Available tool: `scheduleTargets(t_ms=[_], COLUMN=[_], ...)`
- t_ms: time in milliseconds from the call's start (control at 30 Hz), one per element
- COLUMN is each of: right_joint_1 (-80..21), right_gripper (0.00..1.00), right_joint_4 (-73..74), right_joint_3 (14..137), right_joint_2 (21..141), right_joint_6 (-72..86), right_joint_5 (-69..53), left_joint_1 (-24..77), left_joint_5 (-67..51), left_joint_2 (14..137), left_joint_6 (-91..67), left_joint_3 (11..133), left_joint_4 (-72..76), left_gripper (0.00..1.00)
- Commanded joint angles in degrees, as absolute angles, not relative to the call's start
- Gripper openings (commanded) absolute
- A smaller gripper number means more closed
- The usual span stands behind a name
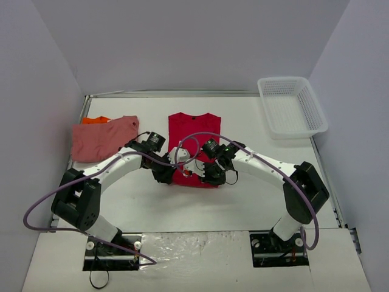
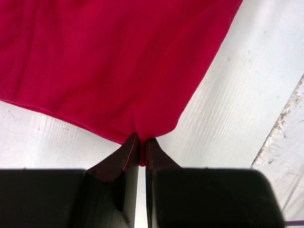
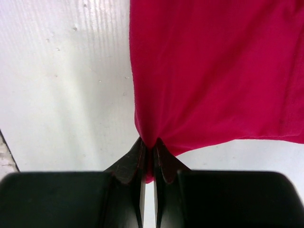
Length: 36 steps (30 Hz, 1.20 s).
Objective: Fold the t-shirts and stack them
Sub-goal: Grab one side of the 2/3 rectangular tshirt with both arms
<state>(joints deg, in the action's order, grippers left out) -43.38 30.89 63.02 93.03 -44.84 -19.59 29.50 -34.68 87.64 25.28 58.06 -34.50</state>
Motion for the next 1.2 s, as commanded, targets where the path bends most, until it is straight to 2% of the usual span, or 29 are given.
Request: scheduleTargets(t_ms=[0, 233, 700, 1167], right_joint_1=[-41.1, -40.7, -37.8, -36.4], right_gripper=[0.00, 0.00, 0.00, 0.00], right_joint_4=[34.8, 38.8, 41.2, 47.5], right_joint_3=[66.1, 68.4, 71.4, 73.9], right_joint_2=[92.1, 91.3, 87.8, 87.4], right_joint_6=[-41.9, -42.9, -44.1, -46.4], right_joint_5=[-21.0, -24.9, -26.5, -32.4], left_joint_1=[30.2, 30.6, 30.6, 30.5], left_joint_5=[-39.5, -43.2, -44.6, -47.3], left_joint_2=[84.3, 83.7, 80.4, 80.4], left_joint_6=[31.8, 35.7, 32.4, 37.2], left_joint_3=[60.6, 62.3, 63.8, 66.2], left_joint_4=[-41.7, -48.5, -46.1, -52.6], left_gripper=[0.02, 0.02, 0.02, 0.02])
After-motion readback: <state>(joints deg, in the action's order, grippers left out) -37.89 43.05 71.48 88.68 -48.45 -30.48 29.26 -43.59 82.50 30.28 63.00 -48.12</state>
